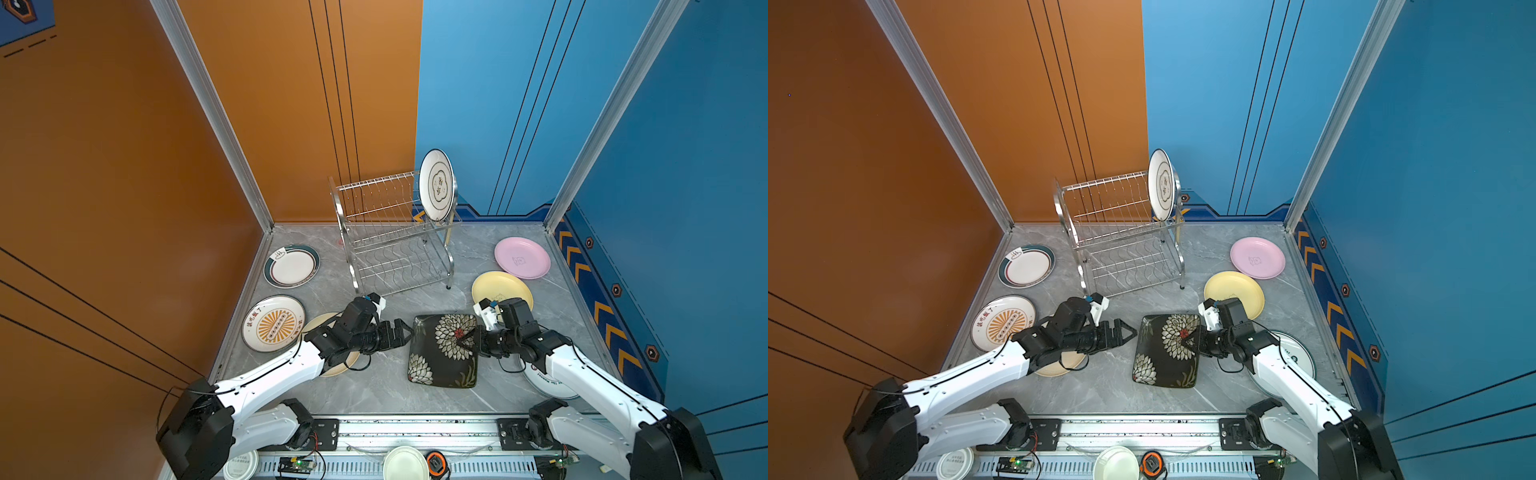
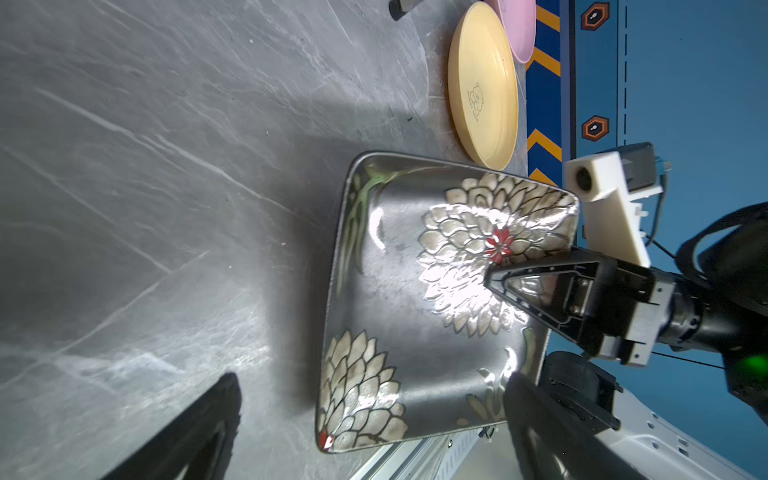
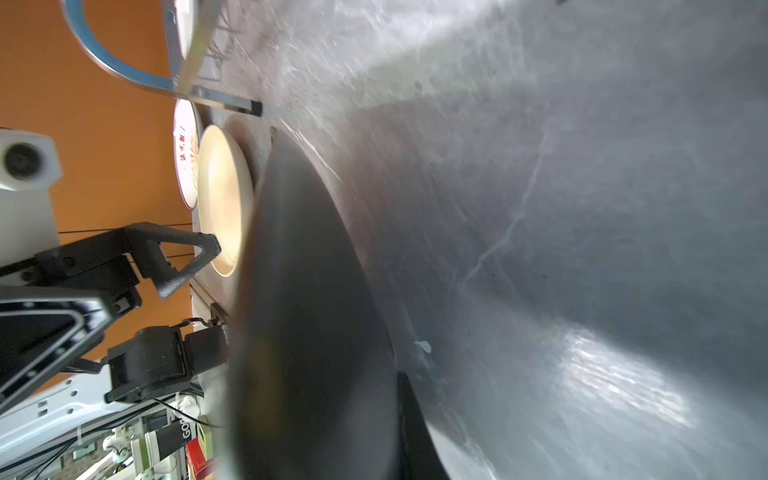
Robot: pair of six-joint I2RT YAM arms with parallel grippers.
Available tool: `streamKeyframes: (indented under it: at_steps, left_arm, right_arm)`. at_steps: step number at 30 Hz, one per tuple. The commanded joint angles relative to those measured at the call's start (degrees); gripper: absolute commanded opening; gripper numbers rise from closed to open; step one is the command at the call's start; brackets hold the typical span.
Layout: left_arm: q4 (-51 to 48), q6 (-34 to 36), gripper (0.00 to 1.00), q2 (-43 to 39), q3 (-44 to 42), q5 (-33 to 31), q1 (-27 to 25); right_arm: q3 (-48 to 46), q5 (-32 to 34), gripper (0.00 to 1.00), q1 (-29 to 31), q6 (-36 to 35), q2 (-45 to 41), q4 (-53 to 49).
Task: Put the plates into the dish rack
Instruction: 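Lift the dark plate upright with the right gripper while the left releases, then lower the dark square plate into the rack beside the white plate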
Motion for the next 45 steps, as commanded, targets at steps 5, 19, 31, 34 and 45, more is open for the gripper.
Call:
streamKeyframes:
  at_steps: [5, 19, 31, 34, 45]
  left_arm:
    - [-10.2, 3.3, 0.98, -5.9, 0.9, -2.9, 3.8]
    - [-11.3, 6.2, 0.98, -7.3, 2.4, 1.0, 11.7]
    - [-11.7, 7.5, 0.98, -8.4, 2.6, 3.4, 15.0]
    - [-11.9, 7.9, 0.98, -8.6, 2.6, 4.0, 15.5]
    - [-11.9, 8.5, 0.98, -8.3, 2.0, 5.5, 17.0]
  right_arm:
    - [19.8, 11.8, 0.0, 1.5, -4.2, -6.1, -13.3]
    - [54.4, 24.8, 0.0, 6.3, -8.8, 6.2, -19.6]
    - [81.8, 37.8, 0.0, 10.8, -13.0, 20.7, -20.2]
    - [87.2, 41.9, 0.0, 11.8, -15.1, 24.5, -18.8]
    - [91.4, 54.4, 0.0, 14.1, -23.5, 34.2, -2.0]
